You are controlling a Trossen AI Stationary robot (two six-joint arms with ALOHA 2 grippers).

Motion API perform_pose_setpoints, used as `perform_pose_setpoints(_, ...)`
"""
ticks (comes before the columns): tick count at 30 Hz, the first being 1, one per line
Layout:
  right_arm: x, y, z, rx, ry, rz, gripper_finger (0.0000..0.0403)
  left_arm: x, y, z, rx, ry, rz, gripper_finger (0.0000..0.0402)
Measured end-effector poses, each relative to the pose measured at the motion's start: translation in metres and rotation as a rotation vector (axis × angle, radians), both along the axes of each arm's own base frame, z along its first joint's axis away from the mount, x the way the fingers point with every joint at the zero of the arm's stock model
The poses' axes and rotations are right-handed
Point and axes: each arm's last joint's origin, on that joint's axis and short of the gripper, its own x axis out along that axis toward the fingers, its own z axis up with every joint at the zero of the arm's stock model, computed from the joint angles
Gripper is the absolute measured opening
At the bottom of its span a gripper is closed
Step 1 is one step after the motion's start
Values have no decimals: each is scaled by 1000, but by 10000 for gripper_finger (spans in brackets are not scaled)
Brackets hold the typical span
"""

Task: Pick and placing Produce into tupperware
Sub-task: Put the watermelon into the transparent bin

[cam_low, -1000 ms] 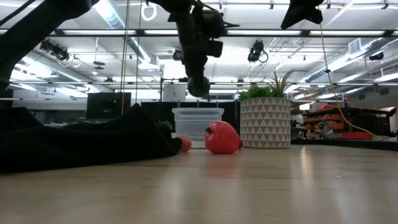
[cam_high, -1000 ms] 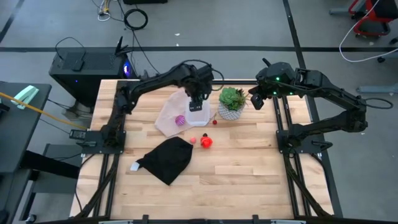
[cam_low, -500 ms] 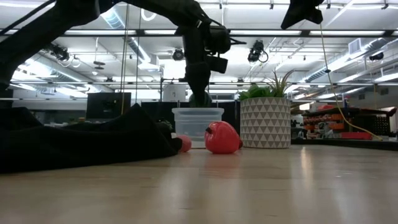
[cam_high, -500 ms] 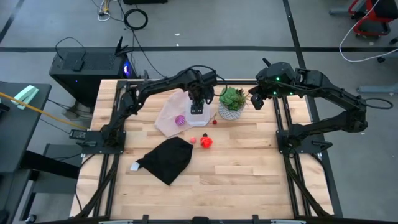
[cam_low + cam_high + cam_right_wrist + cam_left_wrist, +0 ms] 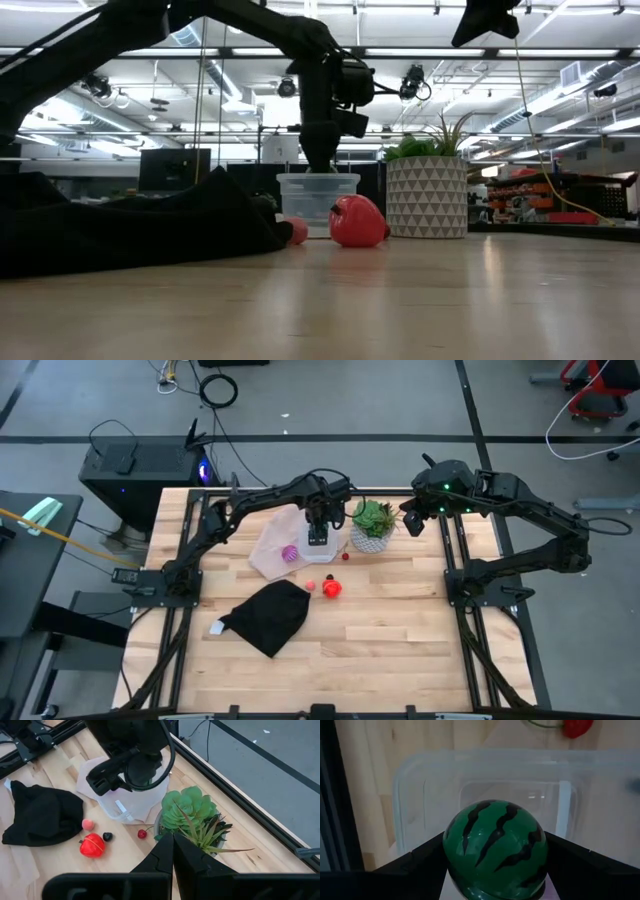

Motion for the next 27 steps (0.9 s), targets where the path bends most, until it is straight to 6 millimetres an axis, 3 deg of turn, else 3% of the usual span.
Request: perform_pose_setpoints(27,0,0,0,0,1,0,16,-5,7,-4,-79,3,10,298)
